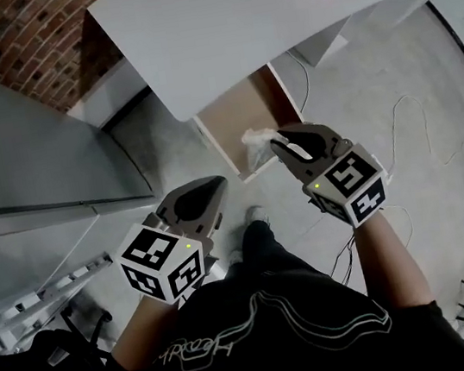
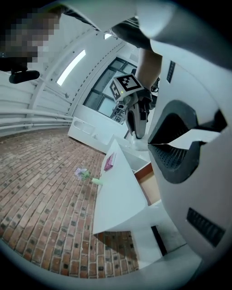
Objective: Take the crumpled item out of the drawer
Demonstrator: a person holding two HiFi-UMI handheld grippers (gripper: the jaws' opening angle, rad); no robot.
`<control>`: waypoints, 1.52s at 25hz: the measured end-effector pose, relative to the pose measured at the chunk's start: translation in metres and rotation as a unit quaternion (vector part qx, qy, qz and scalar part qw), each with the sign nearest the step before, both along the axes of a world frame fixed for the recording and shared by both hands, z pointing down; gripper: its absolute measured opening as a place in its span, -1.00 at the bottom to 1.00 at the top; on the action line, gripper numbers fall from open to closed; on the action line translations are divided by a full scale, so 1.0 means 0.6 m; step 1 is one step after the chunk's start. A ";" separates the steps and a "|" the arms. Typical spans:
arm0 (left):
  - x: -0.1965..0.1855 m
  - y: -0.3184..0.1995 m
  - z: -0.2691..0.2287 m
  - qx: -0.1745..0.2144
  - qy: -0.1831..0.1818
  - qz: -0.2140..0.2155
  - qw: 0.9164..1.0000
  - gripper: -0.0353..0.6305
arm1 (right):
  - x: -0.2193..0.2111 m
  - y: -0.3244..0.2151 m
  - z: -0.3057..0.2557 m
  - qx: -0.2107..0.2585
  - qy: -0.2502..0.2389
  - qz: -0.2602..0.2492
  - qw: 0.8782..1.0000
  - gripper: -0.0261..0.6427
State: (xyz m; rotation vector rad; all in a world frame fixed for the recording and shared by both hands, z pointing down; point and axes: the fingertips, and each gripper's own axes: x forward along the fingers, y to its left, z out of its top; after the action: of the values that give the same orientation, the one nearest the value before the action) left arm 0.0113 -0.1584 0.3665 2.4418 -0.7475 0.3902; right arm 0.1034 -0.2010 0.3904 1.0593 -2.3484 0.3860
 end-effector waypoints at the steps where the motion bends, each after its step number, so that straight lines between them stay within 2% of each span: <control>1: -0.004 0.012 -0.017 0.006 0.000 0.006 1.000 -0.82 | -0.004 0.017 -0.025 0.007 -0.010 0.007 1.000 -0.69; 9: 0.003 0.105 -0.162 0.031 0.020 0.044 0.998 -0.82 | -0.002 0.153 -0.188 0.047 -0.045 0.041 0.997 -0.69; 18: 0.005 0.195 -0.263 0.064 0.041 0.079 0.994 -0.82 | -0.013 0.268 -0.280 0.085 -0.074 0.060 0.992 -0.69; 23: 0.015 0.236 -0.285 0.079 0.046 0.094 0.991 -0.82 | -0.009 0.314 -0.299 0.090 -0.096 0.067 0.989 -0.69; 28: 0.015 0.254 -0.290 0.086 0.049 0.105 0.990 -0.82 | -0.012 0.332 -0.307 0.100 -0.098 0.072 0.988 -0.69; 38: 0.013 0.260 -0.276 0.079 0.050 0.112 0.989 -0.82 | -0.018 0.344 -0.301 0.096 -0.098 0.085 0.987 -0.69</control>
State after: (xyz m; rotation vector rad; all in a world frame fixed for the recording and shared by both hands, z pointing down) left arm 0.0190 -0.0024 0.2007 2.6834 -0.4800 0.2996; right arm 0.0928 0.0056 0.2100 1.3747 -2.5166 0.3448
